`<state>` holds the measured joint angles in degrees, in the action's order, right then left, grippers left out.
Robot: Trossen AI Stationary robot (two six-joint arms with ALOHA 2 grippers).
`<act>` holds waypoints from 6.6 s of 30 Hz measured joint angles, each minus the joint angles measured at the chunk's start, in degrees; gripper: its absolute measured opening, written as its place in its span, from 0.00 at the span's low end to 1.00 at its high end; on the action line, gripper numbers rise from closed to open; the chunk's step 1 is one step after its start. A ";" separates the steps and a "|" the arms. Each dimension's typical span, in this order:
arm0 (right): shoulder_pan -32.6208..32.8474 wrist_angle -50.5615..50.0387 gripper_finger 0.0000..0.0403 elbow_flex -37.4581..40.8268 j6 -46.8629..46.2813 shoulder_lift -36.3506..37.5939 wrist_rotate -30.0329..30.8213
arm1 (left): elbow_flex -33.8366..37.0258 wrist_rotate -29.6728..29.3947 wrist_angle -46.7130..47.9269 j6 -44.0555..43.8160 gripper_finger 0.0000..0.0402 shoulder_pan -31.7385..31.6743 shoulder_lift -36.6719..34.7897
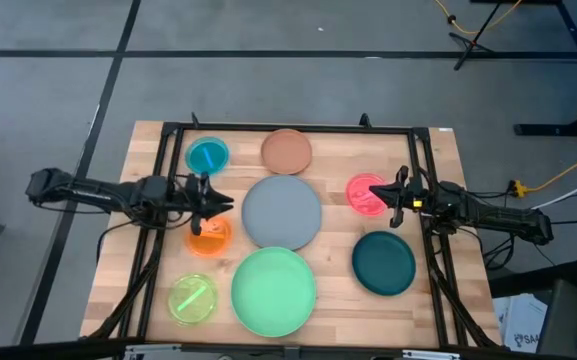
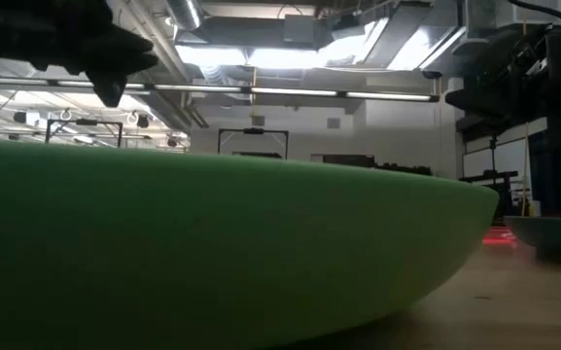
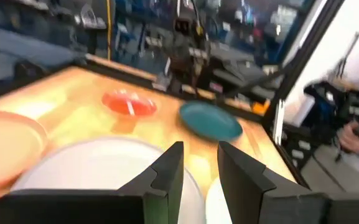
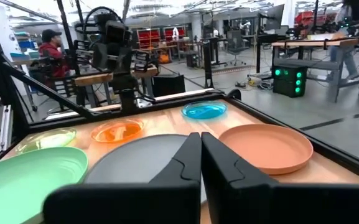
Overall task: Stack plastic plates
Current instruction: Stack the green plate on top of the gray plate, then stack the dark green plate on top of the green plate
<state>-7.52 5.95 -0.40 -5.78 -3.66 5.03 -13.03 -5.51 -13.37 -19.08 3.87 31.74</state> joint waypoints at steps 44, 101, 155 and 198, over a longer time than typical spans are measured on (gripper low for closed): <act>0.05 -0.12 0.00 0.01 0.52 -0.02 -18.17 | -25.63 -0.92 25.07 -31.87 0.46 16.95 41.82; -0.01 -2.84 0.00 0.02 2.23 0.00 -11.18 | -38.72 5.15 26.57 -16.30 0.02 8.32 51.66; -0.01 -2.83 0.00 0.01 -0.50 0.00 -4.52 | -34.95 6.54 25.42 7.83 0.05 -23.73 53.50; -0.01 -9.89 0.47 -21.10 -2.33 -34.38 -4.11 | -10.57 -2.58 -32.17 21.24 0.30 2.47 42.13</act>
<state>-7.53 -3.95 -21.50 -8.11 -38.04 0.91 -23.60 -8.09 -45.54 2.16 6.35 73.87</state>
